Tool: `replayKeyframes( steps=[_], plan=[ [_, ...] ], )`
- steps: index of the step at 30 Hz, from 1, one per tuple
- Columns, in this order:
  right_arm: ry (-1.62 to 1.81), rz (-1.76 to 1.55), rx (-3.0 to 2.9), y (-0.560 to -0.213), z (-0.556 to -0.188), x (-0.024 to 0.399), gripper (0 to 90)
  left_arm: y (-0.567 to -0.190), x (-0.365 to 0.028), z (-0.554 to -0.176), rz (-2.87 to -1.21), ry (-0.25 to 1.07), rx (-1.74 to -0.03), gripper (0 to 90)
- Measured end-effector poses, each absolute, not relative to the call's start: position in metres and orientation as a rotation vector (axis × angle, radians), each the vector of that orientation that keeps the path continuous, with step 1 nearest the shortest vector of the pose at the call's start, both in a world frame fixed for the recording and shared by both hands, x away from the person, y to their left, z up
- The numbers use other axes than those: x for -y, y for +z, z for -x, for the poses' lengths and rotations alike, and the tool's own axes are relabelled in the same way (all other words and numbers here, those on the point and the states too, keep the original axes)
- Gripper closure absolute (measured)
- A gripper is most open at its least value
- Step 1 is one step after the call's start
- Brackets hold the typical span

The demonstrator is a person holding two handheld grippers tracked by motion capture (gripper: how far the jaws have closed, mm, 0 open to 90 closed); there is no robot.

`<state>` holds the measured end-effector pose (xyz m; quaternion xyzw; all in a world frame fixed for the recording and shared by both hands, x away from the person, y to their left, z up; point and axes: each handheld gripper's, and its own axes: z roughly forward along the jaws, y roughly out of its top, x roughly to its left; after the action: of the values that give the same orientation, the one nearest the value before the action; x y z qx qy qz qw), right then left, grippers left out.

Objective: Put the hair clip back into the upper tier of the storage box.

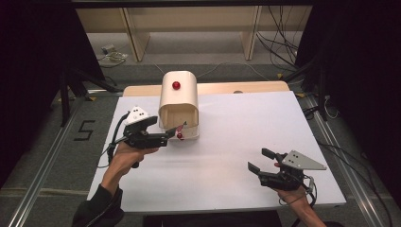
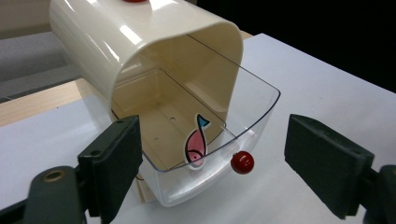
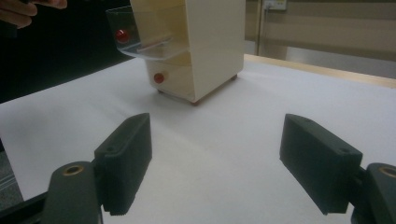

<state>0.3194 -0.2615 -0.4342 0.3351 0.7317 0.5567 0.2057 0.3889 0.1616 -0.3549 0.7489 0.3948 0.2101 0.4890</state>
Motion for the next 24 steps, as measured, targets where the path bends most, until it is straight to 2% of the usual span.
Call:
replayKeyframes(
  steps=[24],
  plan=[
    [1.556, -0.939, -2.043, -0.435, -0.321, 0.261, 26.0, -0.366, -0.163, -0.374, -1.831, 0.512, -0.945, 19.1]
  ],
)
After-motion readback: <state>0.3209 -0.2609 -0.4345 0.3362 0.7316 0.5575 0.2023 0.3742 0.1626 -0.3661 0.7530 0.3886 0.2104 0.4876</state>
